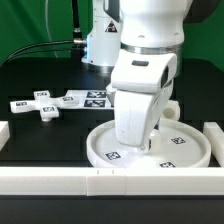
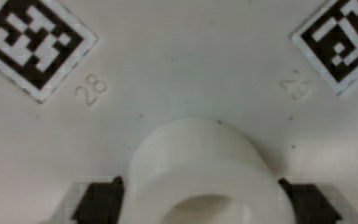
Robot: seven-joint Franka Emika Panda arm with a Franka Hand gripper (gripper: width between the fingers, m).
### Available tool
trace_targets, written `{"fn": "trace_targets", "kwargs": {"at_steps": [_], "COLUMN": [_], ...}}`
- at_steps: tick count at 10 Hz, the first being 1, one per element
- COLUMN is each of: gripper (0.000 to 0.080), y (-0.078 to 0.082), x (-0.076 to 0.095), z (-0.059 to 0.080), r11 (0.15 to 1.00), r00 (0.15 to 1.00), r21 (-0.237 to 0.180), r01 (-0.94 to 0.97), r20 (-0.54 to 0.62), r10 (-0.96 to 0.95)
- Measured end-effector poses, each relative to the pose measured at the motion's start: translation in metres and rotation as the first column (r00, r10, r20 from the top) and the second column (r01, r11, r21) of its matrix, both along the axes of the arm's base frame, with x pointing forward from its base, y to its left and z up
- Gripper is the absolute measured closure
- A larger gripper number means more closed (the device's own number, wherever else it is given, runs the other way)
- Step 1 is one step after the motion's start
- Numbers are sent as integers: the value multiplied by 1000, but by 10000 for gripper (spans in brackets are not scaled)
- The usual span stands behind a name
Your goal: Assemble round table
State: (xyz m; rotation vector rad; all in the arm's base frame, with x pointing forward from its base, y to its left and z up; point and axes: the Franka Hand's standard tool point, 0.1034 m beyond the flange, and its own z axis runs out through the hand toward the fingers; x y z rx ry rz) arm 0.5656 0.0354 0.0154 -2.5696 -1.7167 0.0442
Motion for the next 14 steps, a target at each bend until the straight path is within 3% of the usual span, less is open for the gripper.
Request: {"fn": "trace_targets", "kwargs": {"at_steps": [7, 9, 10, 14], "gripper": [390, 191, 191, 151], "y": [4, 4, 3, 1], "x": [0, 0, 1, -5], "z": [-1, 0, 1, 36], "r11": [1000, 1000, 1000, 994], "r00": [1000, 1000, 1000, 994], "r21": [-6, -5, -6, -17], "r01": [28, 28, 29, 105], "r20": [-8, -8, -7, 26], "r10": [-28, -28, -29, -104]}}
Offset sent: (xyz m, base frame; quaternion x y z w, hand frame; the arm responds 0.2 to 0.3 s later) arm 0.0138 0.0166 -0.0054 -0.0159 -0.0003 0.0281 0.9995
